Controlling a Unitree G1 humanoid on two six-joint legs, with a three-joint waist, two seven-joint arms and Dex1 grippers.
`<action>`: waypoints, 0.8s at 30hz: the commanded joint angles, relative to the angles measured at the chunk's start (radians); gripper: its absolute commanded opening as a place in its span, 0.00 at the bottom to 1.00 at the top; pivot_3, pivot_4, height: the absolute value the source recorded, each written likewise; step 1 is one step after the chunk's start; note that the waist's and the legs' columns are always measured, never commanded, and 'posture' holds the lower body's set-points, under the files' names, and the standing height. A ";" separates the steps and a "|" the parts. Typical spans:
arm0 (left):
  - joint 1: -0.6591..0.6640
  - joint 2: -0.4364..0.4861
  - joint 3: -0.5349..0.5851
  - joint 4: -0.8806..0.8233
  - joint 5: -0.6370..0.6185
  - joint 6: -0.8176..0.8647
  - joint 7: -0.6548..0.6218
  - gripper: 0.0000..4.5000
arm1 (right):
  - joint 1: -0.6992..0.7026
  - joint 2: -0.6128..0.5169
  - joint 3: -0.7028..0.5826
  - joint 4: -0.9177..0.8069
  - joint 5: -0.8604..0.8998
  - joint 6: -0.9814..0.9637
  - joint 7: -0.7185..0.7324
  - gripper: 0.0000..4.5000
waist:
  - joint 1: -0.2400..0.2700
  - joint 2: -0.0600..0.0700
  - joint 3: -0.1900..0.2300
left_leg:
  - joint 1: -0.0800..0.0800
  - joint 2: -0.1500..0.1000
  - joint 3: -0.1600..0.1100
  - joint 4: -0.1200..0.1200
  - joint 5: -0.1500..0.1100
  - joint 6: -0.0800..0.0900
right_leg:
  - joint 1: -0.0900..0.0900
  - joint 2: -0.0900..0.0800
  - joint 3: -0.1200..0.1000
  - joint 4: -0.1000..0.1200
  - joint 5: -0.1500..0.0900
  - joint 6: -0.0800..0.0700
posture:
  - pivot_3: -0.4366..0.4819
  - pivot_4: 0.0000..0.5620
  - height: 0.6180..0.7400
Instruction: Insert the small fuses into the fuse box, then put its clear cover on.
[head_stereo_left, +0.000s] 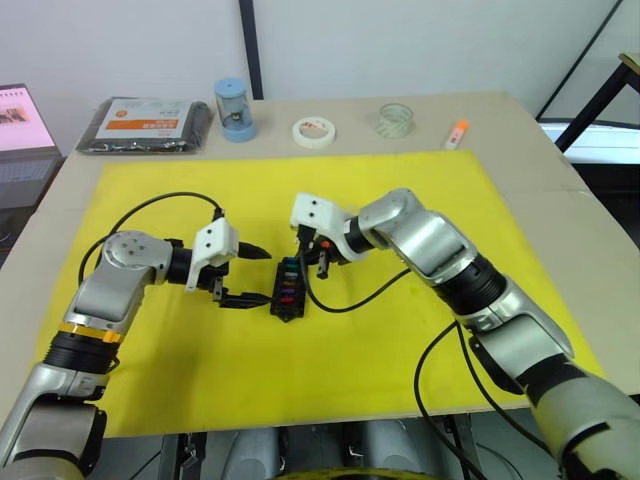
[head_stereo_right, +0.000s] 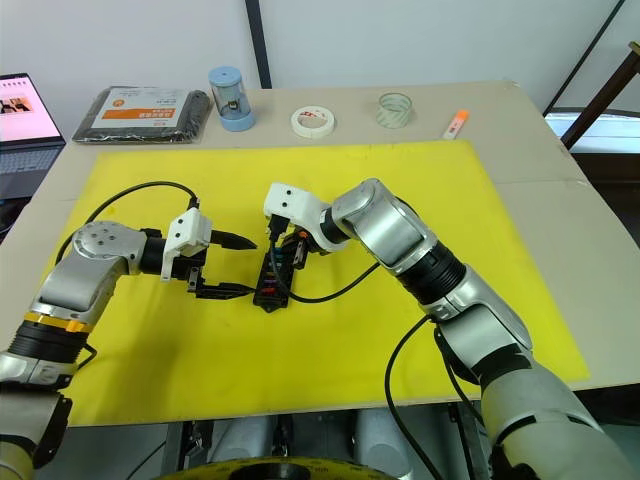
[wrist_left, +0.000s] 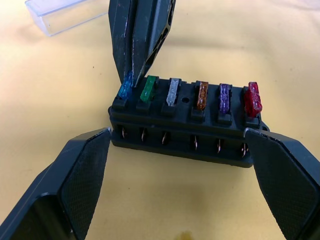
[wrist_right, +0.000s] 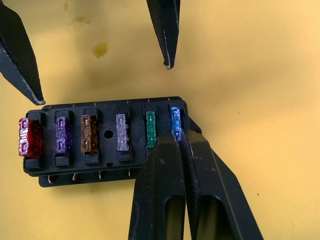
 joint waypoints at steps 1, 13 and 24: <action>-0.006 -0.002 0.010 -0.020 -0.004 -0.006 0.004 1.00 | -0.001 -0.009 -0.007 -0.033 0.008 -0.009 0.011 0.11 | 0.000 0.000 0.000 | 0.000 0.000 0.000 0.000 0.000 0.000 | 0.000 0.000 0.000 0.000 0.000 0.000 | 0.48 0.27 1.00; 0.003 0.002 0.014 -0.024 -0.005 -0.004 0.003 1.00 | -0.015 -0.013 -0.031 -0.047 0.022 -0.008 0.019 0.14 | 0.000 0.000 0.000 | 0.000 0.000 0.000 0.000 0.000 0.000 | 0.000 0.000 0.000 0.000 0.000 0.000 | 0.48 0.27 1.00; 0.000 0.001 0.015 -0.020 -0.003 -0.008 0.005 1.00 | -0.056 -0.016 -0.079 -0.105 0.076 0.022 0.020 0.14 | 0.001 0.000 0.000 | -0.001 0.000 0.000 0.000 0.000 0.000 | -0.001 0.000 0.000 0.000 0.000 0.000 | 0.48 0.27 1.00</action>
